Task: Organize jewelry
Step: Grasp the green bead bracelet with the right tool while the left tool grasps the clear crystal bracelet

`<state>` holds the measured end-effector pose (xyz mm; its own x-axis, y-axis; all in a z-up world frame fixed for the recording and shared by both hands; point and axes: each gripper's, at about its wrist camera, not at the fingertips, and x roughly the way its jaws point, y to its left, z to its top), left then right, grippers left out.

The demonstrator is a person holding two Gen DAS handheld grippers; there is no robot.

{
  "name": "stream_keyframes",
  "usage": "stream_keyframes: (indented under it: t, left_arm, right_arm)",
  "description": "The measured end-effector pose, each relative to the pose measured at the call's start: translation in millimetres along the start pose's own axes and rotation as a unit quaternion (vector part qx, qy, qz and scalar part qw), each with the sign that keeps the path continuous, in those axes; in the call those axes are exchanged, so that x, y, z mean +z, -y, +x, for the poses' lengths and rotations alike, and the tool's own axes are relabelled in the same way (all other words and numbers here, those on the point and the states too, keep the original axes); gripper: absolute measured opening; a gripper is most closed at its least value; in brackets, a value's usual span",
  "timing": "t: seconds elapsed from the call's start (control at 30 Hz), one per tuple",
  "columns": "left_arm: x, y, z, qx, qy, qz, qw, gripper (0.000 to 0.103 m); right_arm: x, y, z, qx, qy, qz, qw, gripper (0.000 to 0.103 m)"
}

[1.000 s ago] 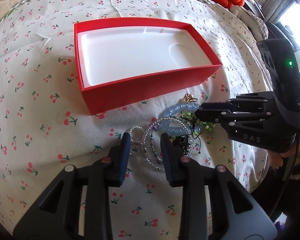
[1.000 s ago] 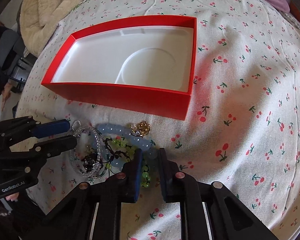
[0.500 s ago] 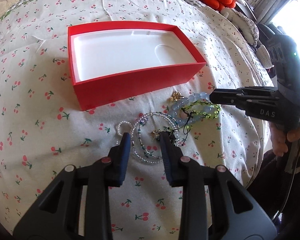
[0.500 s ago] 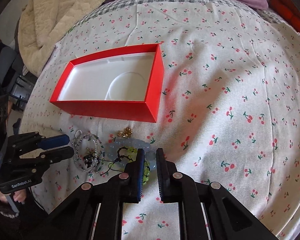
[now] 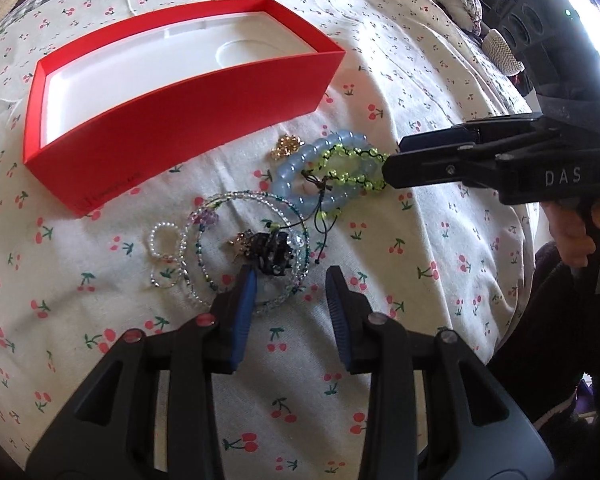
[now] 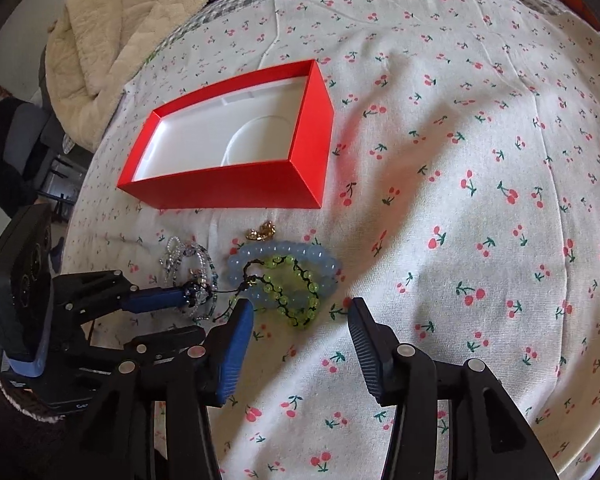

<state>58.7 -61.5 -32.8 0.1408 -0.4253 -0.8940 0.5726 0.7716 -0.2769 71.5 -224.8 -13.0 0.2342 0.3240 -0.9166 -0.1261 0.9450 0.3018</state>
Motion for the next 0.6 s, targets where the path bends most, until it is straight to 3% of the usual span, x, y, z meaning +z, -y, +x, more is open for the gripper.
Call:
stream_keyframes:
  t: [0.1,0.27,0.33,0.4,0.6]
  left_arm:
    - [0,2,-2,0.005,-0.001,0.008,1.0000,0.038]
    - [-5,4,-3,0.012,-0.006,0.017,0.9998,0.037]
    - [-7,5,-4,0.019,-0.008,0.020,0.9996,0.032]
    - [-10,6,-5,0.022,-0.011,0.023,0.9994,0.016]
    - [-15,13,-17,0.021,0.002,0.028,0.9994,0.002]
  right_arm:
    - [0,-1,12,-0.015,-0.013,-0.004,1.000,0.045]
    - [-2,-1,21,-0.041,-0.022,-0.021,0.999,0.013]
    - [-2,-1,17,-0.036,-0.018,-0.021,0.999,0.009]
    - [-3,-2,12,-0.034,-0.010,-0.025,0.999,0.008]
    - [-3,-5,-5,-0.030,0.013,-0.030,0.999,0.005]
